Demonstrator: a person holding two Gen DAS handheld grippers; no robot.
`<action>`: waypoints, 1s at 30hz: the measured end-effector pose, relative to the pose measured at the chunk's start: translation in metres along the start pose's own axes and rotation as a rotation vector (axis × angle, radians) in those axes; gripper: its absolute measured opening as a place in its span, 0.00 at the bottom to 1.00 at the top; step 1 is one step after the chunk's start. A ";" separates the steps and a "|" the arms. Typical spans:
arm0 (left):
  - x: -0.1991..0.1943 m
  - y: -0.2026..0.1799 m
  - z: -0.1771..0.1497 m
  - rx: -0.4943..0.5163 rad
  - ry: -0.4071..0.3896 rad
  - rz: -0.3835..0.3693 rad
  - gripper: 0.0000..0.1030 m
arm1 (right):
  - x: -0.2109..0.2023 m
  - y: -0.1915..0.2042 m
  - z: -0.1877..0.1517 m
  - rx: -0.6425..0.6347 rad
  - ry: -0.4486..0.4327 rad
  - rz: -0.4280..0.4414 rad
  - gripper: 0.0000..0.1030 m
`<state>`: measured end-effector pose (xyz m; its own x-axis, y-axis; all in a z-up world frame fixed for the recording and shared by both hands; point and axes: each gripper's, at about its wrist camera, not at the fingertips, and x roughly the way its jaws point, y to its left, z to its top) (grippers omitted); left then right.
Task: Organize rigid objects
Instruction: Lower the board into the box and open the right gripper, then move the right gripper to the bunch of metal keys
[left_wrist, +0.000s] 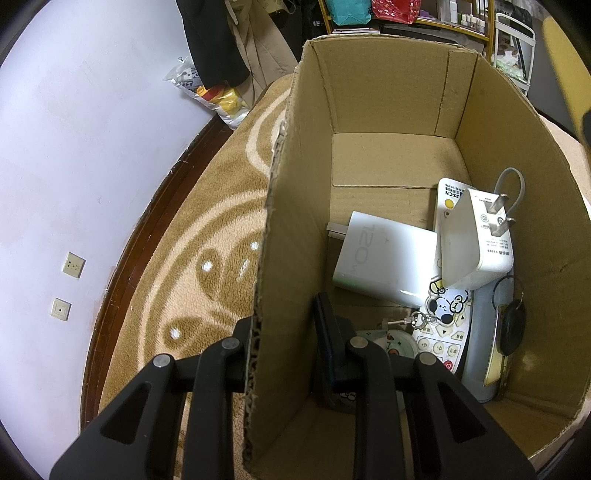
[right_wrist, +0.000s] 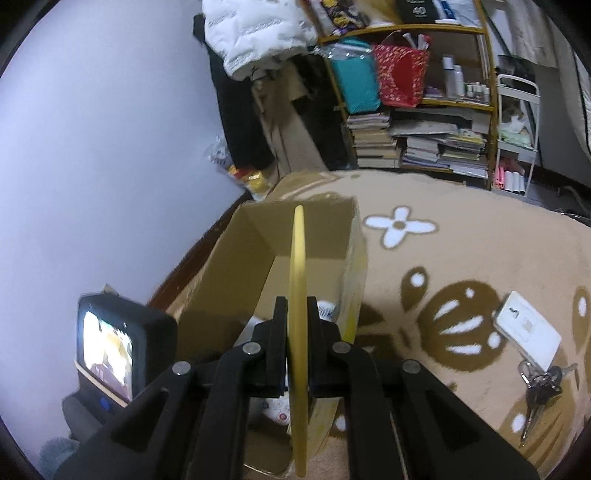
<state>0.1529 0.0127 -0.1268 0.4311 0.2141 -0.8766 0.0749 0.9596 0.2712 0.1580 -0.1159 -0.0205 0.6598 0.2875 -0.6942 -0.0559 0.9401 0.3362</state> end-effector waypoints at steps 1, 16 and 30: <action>0.000 0.000 0.000 0.000 0.000 0.000 0.22 | 0.002 -0.002 -0.001 -0.001 0.006 0.003 0.09; -0.002 0.000 0.001 -0.001 -0.002 -0.001 0.22 | 0.003 -0.011 -0.002 0.045 0.011 -0.012 0.24; -0.002 -0.001 0.000 0.000 -0.003 0.001 0.22 | -0.019 -0.080 0.007 0.096 -0.007 -0.286 0.71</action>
<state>0.1525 0.0117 -0.1254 0.4338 0.2146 -0.8751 0.0747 0.9593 0.2722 0.1546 -0.1975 -0.0295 0.6437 0.0124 -0.7652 0.2034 0.9611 0.1867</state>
